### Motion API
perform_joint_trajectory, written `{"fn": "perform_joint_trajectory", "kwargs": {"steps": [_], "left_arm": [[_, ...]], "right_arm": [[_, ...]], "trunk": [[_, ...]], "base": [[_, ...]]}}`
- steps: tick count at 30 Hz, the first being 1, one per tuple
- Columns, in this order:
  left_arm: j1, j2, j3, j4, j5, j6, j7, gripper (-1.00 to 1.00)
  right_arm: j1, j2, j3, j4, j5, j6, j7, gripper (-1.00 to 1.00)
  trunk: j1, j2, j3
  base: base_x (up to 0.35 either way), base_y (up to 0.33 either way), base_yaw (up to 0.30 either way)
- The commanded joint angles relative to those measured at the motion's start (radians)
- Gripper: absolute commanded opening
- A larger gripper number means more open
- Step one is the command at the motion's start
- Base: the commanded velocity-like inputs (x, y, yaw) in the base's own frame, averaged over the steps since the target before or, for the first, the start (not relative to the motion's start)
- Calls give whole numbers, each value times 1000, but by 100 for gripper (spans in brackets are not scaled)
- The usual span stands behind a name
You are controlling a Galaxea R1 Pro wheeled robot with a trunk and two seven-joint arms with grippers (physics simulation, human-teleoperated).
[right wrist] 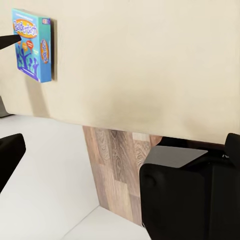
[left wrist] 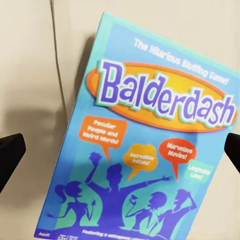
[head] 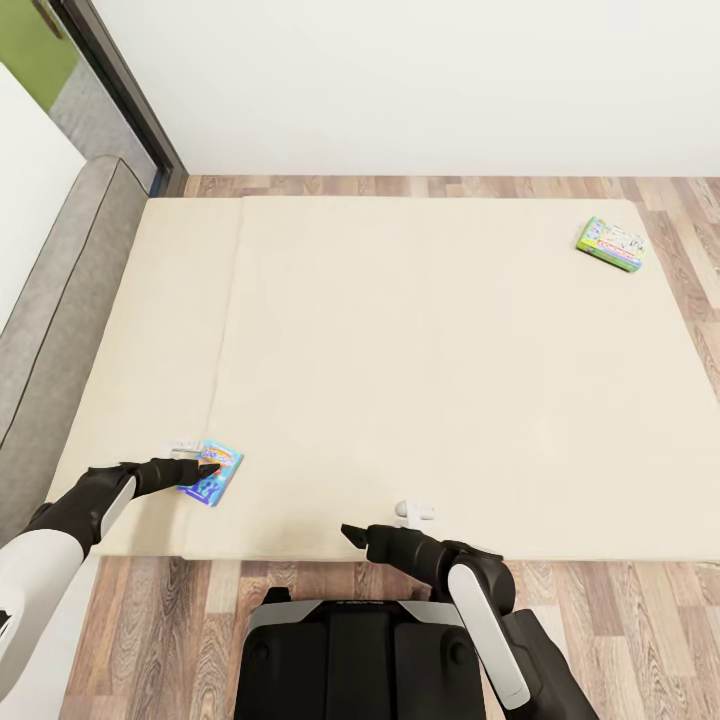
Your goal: Put all the toys in the child's room - the three board games (two on the bed and one on the table), the two jigsaw puzzles on the table, and the tennis ball on the table - inside the toy box on the table in the child's room.
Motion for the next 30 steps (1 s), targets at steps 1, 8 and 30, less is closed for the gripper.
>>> {"fn": "perform_joint_trajectory", "kwargs": {"steps": [1, 8, 30], "left_arm": [[0, 1, -4, -1, 6, 7, -1, 100], [0, 1, -5, -1, 4, 7, -2, 100], [0, 1, -9, -1, 3, -4, -3, 100]], "right_arm": [[0, 0, -1, -1, 2, 5, 2, 100], [0, 0, -1, -1, 2, 5, 3, 100], [0, 0, -1, 0, 2, 5, 1, 100]], "trunk": [[1, -2, -1], [1, -2, -7], [1, -2, -36]], "base": [[0, 0, 0], [0, 0, 0], [0, 0, 0]]}}
